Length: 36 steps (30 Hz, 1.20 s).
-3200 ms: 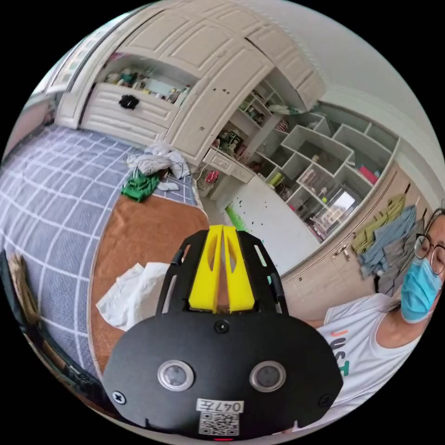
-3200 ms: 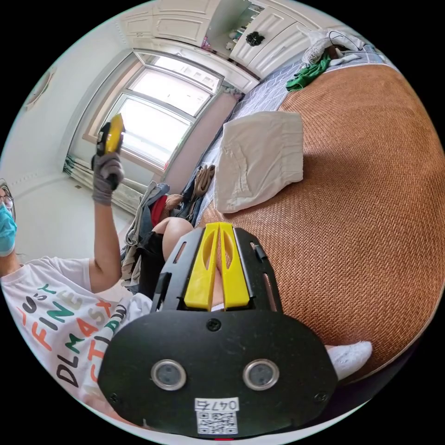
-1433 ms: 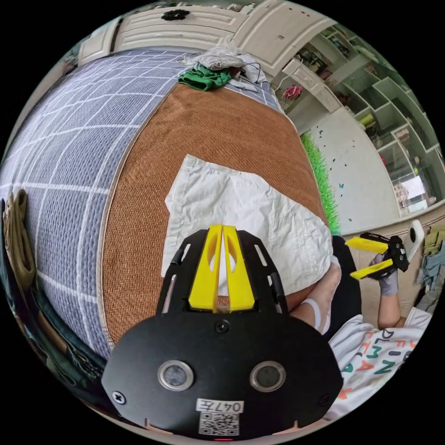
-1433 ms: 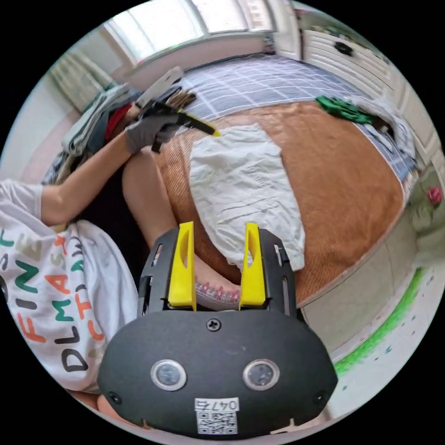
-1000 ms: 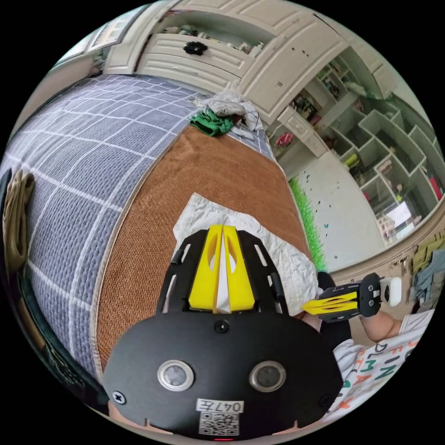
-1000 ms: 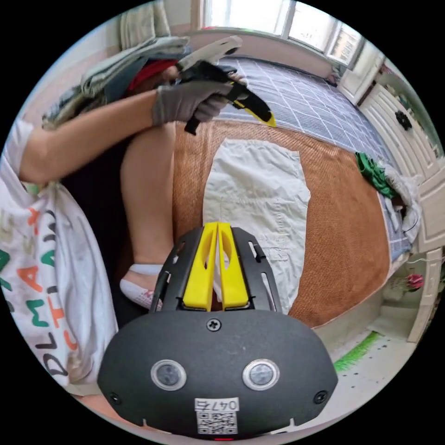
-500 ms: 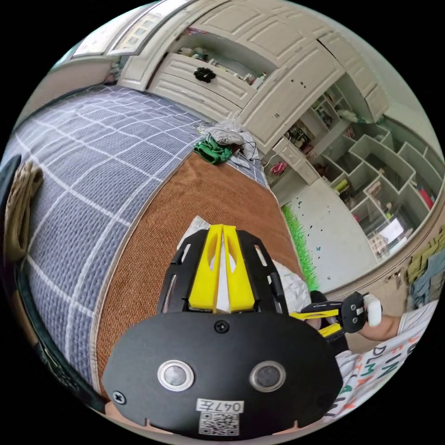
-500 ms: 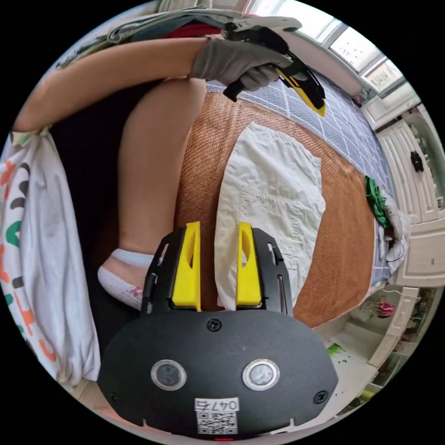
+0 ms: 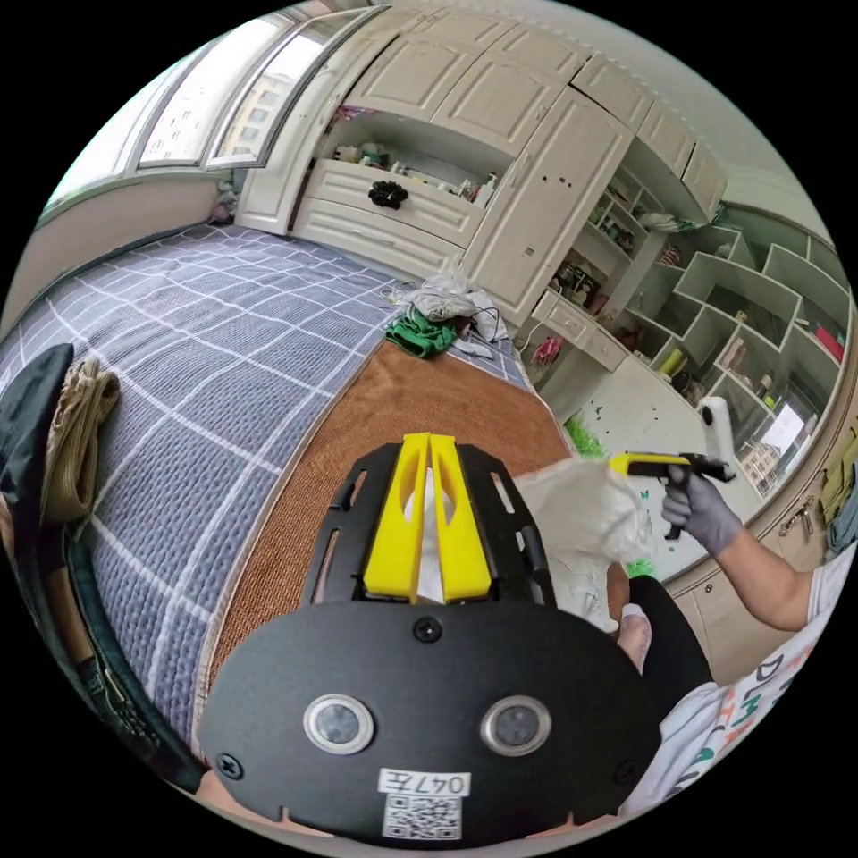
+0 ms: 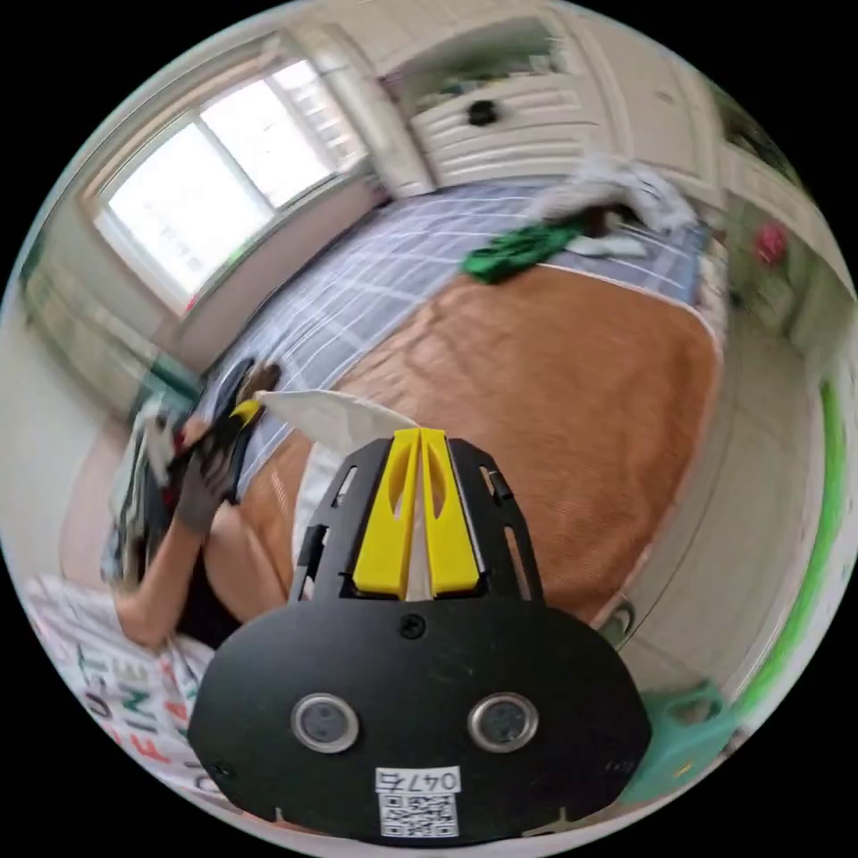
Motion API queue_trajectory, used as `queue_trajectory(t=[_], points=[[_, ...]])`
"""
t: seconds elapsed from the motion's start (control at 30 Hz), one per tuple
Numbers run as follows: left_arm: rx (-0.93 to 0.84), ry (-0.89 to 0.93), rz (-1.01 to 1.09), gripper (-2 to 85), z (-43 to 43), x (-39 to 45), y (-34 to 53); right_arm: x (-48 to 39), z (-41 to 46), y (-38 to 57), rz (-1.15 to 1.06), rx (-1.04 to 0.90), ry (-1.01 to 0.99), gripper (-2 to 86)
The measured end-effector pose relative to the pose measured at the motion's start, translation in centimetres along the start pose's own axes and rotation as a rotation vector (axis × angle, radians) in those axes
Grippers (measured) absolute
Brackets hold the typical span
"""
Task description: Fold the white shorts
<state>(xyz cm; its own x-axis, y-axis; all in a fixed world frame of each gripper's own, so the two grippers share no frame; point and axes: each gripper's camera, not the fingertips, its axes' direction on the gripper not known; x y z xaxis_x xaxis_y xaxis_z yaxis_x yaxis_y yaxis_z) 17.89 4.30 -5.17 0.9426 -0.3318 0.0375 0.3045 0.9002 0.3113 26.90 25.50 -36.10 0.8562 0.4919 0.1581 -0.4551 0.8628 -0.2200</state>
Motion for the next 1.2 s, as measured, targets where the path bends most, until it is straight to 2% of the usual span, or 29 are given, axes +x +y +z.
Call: queue_trajectory(t=[0.07, 0.13, 0.2, 0.3, 0.37, 0.4, 0.47, 0.53, 0.63, 0.67, 0.73, 0.93, 1.03, 1.07, 1.1, 1.2], points=[[-0.099, 0.09, 0.039, -1.0, 2.4, 0.7, -0.6, 9.4, 0.3, 1.7, 0.268, -0.008, 0.123, 0.7], [-0.243, 0.146, 0.071, -1.0, 5.8, 1.5, -1.1, 12.9, 0.8, 4.0, 0.343, -0.061, 0.237, 4.7], [-0.355, 0.029, 0.085, -1.0, 8.7, 2.4, -1.2, 12.6, 0.4, 6.1, 0.311, -0.048, 0.274, 7.5], [-0.389, -0.066, 0.041, -1.0, 9.9, 2.0, -2.1, 5.3, 0.7, 8.8, 0.01, -0.036, 0.17, 7.5], [-0.391, -0.042, -0.001, -1.0, 10.5, 1.1, -2.6, -3.1, 3.7, 11.3, -0.3, -0.169, 0.013, 6.7], [-0.407, -0.031, -0.028, -1.0, 11.1, 0.5, -2.6, -5.2, 4.8, 12.1, -0.364, -0.213, 0.002, 6.6], [-0.448, -0.043, -0.058, -1.0, 12.3, -0.4, -2.5, -12.8, 9.2, 16.2, -0.624, -0.366, -0.003, 6.9], [-0.517, -0.087, -0.085, -1.0, 13.6, -1.1, -2.1, -17.0, 12.0, 19.3, -0.786, -0.449, 0.026, 6.9], [-0.595, -0.153, -0.143, -0.8, 14.9, -2.9, -1.3, -20.2, 16.2, 22.5, -0.915, -0.556, 0.183, 4.7], [-0.598, -0.141, -0.187, -0.7, 15.0, -4.0, -1.1, -20.6, 17.4, 23.0, -0.925, -0.573, 0.262, 3.0], [-0.615, -0.079, -0.257, -0.3, 15.4, -5.7, -0.6, -21.0, 18.0, 22.8, -0.916, -0.58, 0.279, 1.4], [-0.689, 0.119, -0.435, 8.3, 19.0, -9.5, 1.8, -18.6, 13.3, 20.0, -0.678, -0.385, 0.116, 0.1], [-0.612, 0.196, -0.513, 10.7, 18.6, -11.0, 2.3, -15.9, 10.3, 20.1, -0.571, -0.28, -0.018, -0.1], [-0.554, 0.277, -0.57, 11.1, 18.5, -11.9, 2.7, -15.0, 9.6, 20.6, -0.543, -0.254, -0.079, -0.1], [-0.508, 0.372, -0.626, 11.4, 19.0, -12.7, 3.3, -14.6, 9.3, 21.0, -0.535, -0.246, -0.107, -0.1], [-0.466, 0.443, -0.667, 9.8, 20.7, -13.9, 3.7, -14.0, 9.4, 23.2, -0.533, -0.249, -0.187, -0.2]])
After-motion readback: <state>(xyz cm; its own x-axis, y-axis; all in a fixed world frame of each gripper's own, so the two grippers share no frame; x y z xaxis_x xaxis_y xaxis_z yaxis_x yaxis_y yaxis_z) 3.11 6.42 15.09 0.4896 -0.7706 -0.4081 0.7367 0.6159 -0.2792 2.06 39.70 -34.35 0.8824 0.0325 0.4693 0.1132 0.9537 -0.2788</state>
